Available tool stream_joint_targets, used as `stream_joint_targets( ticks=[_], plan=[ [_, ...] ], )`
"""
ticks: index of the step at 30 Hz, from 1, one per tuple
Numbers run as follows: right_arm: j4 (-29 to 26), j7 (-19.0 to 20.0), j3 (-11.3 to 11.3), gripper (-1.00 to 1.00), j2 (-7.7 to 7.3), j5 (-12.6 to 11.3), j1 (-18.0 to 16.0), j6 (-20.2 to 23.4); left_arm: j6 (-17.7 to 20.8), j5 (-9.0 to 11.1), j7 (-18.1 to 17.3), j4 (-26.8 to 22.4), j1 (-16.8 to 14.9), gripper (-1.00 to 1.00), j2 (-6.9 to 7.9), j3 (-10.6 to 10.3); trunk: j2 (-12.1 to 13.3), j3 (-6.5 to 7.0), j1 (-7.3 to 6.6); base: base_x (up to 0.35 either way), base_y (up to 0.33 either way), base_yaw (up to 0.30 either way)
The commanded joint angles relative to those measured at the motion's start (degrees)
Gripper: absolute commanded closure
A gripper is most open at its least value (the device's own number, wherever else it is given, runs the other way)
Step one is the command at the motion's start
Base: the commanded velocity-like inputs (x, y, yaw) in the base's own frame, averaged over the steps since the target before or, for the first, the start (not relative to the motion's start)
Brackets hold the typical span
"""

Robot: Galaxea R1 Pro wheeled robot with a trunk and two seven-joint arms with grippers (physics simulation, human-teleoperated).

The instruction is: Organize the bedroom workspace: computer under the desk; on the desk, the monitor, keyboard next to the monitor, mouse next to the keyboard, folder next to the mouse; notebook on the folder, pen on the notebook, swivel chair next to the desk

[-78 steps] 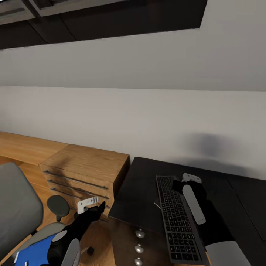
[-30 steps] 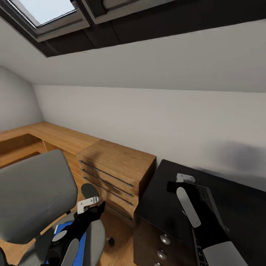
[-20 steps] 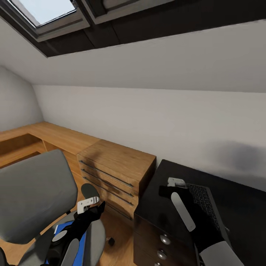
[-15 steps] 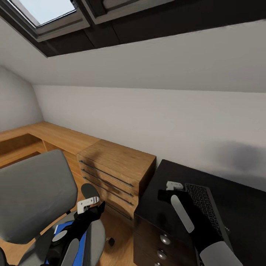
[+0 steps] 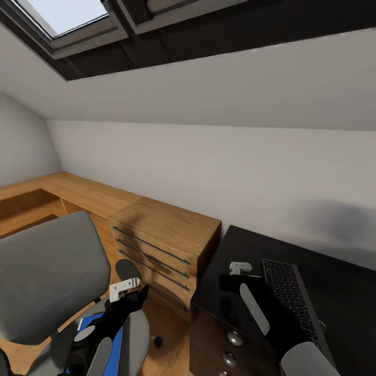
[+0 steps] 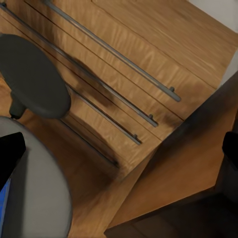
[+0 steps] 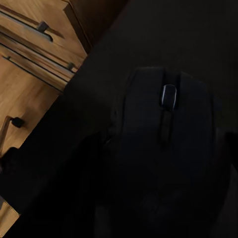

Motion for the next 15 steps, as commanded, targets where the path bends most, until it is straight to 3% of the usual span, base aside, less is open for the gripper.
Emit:
stream_joint_targets(
  ticks=[1, 15],
  plan=[
    [-0.08, -0.45, 0.15, 1.00, 0.02, -0.58, -0.04, 0.18, 0.19, 0.59, 0.51, -0.07, -0.04, -1.00, 0.01, -0.06, -0.04, -0.07, 0.00, 0.000, 0.236, 0.000],
    [-0.16, -0.80, 3.74, 1.00, 0.26, -0.36, 0.00, 0.20, 0.28, 0.60, 0.48, -0.07, -0.04, -1.00, 0.07, 0.00, -0.04, -0.07, 0.00, 0.000, 0.026, 0.000]
  ],
)
